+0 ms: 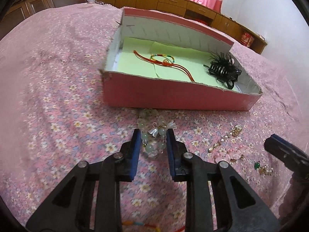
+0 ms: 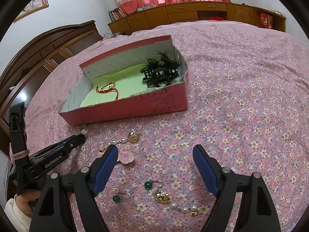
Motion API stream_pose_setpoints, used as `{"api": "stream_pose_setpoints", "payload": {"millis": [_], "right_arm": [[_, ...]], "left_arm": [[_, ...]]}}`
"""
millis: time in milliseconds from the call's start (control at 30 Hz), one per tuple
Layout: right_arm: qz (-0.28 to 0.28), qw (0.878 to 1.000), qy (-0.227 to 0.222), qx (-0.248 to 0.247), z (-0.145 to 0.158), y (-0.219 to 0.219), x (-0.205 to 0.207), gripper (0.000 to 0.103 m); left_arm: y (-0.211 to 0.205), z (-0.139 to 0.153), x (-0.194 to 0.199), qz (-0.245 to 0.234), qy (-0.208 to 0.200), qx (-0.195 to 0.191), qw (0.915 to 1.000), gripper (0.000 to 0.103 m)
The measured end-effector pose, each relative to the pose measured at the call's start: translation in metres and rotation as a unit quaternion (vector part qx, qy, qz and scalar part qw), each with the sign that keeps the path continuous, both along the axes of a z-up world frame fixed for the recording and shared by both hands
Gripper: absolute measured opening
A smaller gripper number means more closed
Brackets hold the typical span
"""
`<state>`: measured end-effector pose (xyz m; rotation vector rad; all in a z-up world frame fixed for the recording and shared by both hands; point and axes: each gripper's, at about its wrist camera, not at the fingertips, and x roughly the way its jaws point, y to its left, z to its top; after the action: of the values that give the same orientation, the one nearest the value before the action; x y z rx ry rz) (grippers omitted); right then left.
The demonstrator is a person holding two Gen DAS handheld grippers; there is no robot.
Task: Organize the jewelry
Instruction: 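Grasp the pale green bead bracelet with the left gripper, then grasp the pink flower hair clips with the right gripper while the left holds the bead bracelet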
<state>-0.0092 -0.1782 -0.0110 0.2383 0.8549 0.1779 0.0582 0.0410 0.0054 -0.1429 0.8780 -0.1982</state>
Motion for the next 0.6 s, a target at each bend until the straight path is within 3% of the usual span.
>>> {"api": "stream_pose_setpoints", "payload": {"millis": [300, 600], "right_arm": [[0.026, 0.999, 0.021, -0.008, -0.008, 0.037, 0.0, 0.082], [0.031, 0.998, 0.031, -0.052, -0.021, 0.066, 0.009, 0.082]], "left_arm": [[0.016, 0.011, -0.008, 0.018, -0.011, -0.006, 0.9998, 0.018], [0.028, 0.009, -0.014, 0.028, -0.01, -0.014, 0.9994, 0.018]]}}
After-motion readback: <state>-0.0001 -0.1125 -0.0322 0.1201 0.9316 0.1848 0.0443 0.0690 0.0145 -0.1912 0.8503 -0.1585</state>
